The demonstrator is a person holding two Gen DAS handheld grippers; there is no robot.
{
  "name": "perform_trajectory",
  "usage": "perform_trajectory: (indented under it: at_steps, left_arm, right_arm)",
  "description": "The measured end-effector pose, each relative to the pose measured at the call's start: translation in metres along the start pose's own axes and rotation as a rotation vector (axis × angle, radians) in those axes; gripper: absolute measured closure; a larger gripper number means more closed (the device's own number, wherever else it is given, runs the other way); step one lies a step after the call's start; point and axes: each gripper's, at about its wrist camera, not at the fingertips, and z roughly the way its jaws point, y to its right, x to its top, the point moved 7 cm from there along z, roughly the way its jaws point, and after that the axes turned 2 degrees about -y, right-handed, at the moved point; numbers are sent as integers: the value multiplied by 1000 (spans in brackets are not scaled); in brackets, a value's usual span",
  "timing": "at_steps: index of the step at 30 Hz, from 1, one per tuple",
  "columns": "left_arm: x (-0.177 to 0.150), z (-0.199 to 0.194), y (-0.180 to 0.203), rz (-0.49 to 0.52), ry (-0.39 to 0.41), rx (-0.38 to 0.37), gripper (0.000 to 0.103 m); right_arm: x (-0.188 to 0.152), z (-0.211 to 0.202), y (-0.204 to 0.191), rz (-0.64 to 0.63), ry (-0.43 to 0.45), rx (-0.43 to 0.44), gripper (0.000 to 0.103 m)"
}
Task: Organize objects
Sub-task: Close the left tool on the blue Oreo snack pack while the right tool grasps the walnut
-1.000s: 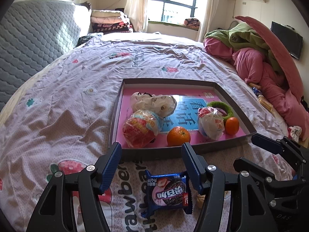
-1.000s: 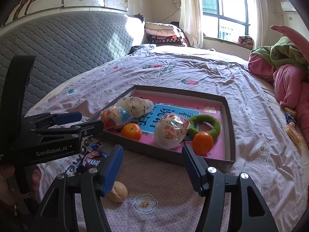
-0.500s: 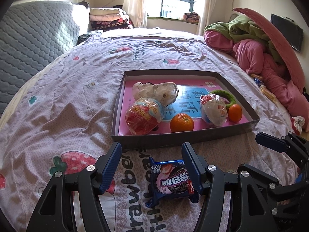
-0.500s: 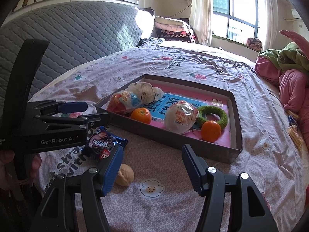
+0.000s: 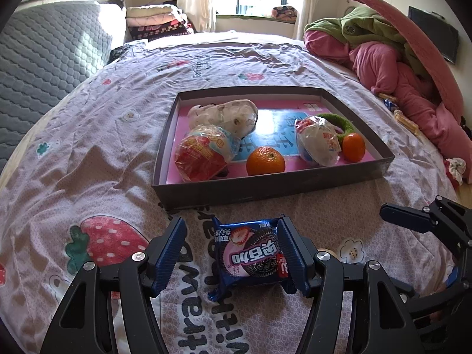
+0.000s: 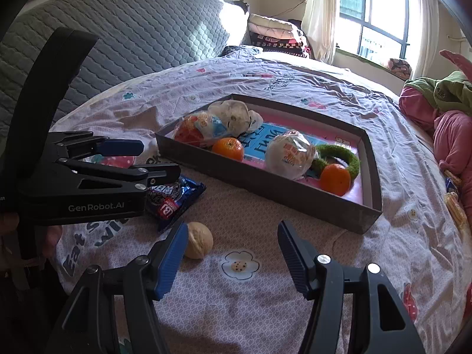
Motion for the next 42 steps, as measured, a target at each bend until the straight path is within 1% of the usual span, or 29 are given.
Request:
perform_trajectory:
  at_steps: [3, 15, 27, 32, 35, 37, 41, 42]
  left_arm:
    - [-2, 2, 2, 10, -6, 2, 37]
    - [-9, 11, 11, 17, -50, -34, 37]
    - [-12, 23, 16, 20, -90, -34, 37]
    - [-13, 29, 18, 23, -106, -25, 34]
    - [-15, 36, 17, 9, -134, -26, 34]
    - [-16, 38, 16, -3, -139, -29, 34]
    - [-16, 41, 14, -10, -145, -26, 34]
    - [-16, 41, 14, -12, -146, -26, 34]
  right_arm:
    - [-4, 2, -3, -7, -13, 9, 40]
    - [-16, 11, -21, -43, -50, 39, 40]
    - [-21, 26, -25, -52, -82, 23, 41]
    - [-21, 32, -21, -39, -88, 17, 41]
    - [-20, 36, -19, -21, -87, 26, 46]
    - [-19, 38, -19, -6, -92, 40, 51]
    - [-18, 40, -23, -16, -89, 48, 57]
    - [-18, 40, -25, -20, -89, 52, 60]
